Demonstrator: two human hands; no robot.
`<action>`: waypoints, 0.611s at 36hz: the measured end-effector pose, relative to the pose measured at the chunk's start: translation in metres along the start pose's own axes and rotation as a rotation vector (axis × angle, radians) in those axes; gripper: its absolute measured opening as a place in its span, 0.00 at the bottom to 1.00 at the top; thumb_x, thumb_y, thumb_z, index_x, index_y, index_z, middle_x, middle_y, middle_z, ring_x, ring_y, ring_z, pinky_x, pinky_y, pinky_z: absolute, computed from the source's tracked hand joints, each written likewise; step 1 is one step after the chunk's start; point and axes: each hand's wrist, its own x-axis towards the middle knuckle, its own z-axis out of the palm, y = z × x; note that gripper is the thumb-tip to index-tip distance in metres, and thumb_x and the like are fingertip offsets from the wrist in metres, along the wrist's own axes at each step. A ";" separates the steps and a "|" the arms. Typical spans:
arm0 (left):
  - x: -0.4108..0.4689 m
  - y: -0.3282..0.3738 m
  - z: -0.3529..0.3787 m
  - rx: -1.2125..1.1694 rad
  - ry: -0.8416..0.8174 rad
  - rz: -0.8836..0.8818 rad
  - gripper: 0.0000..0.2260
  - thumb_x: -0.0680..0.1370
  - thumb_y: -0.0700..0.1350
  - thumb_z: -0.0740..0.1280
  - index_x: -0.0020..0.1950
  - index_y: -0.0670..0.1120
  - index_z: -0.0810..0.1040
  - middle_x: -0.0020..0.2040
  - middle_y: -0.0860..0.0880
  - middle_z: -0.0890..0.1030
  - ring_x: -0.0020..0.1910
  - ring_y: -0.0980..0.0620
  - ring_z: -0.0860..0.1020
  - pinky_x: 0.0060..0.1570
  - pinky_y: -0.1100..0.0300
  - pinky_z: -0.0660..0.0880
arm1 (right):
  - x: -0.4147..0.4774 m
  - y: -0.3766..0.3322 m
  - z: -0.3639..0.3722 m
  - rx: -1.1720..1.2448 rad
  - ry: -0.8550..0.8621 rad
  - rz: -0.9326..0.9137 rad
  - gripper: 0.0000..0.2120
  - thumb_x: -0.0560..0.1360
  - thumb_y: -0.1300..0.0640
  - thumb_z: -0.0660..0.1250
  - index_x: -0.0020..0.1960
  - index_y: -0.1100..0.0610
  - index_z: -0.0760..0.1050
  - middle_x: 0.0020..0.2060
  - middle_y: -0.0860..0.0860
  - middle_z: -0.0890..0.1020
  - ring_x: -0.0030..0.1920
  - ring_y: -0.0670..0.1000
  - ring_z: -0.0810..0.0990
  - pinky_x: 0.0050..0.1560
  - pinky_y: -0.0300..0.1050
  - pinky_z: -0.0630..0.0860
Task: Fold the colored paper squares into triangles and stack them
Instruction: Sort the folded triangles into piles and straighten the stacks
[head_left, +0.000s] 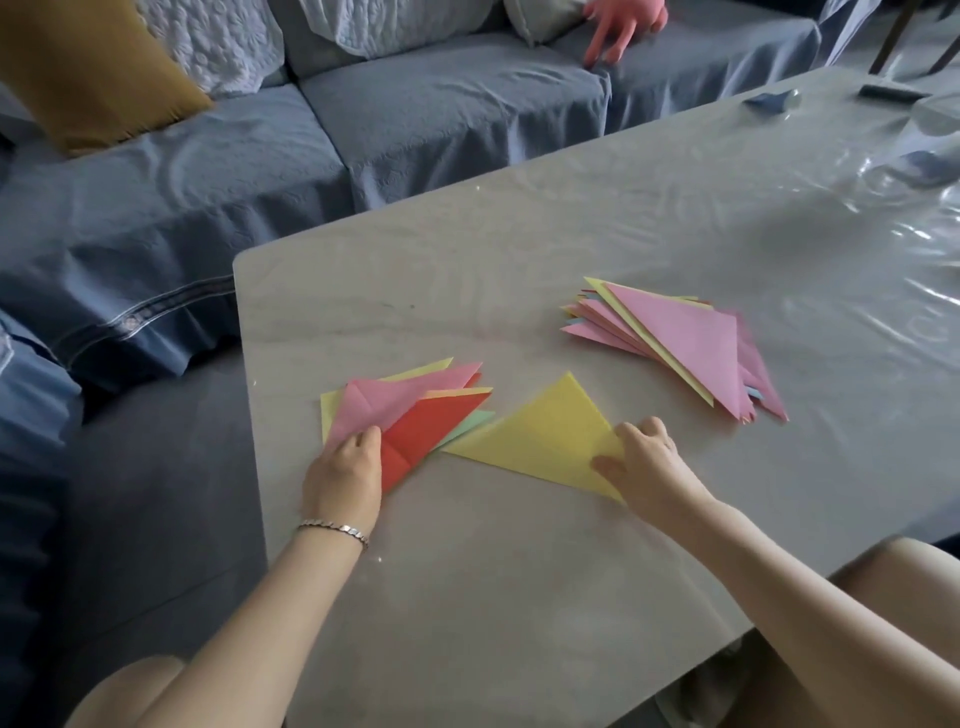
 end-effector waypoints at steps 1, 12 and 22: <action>0.000 0.001 -0.002 0.016 0.016 0.007 0.17 0.51 0.24 0.75 0.35 0.37 0.77 0.24 0.42 0.76 0.17 0.43 0.73 0.14 0.62 0.64 | -0.002 0.004 0.000 0.043 0.042 -0.056 0.09 0.78 0.54 0.61 0.52 0.59 0.68 0.50 0.54 0.69 0.53 0.58 0.71 0.45 0.42 0.65; -0.008 0.053 -0.012 -0.139 0.192 0.223 0.19 0.67 0.35 0.52 0.48 0.36 0.80 0.44 0.40 0.83 0.36 0.45 0.83 0.30 0.58 0.77 | 0.019 0.018 -0.061 0.778 0.626 0.028 0.14 0.76 0.63 0.62 0.61 0.58 0.68 0.40 0.54 0.75 0.32 0.48 0.70 0.23 0.27 0.63; -0.020 0.087 -0.004 -0.183 0.085 0.336 0.21 0.67 0.37 0.53 0.49 0.42 0.83 0.47 0.45 0.84 0.45 0.51 0.83 0.39 0.58 0.79 | 0.047 0.037 -0.066 0.243 0.514 0.279 0.29 0.77 0.57 0.61 0.74 0.57 0.53 0.66 0.63 0.63 0.65 0.62 0.64 0.63 0.52 0.63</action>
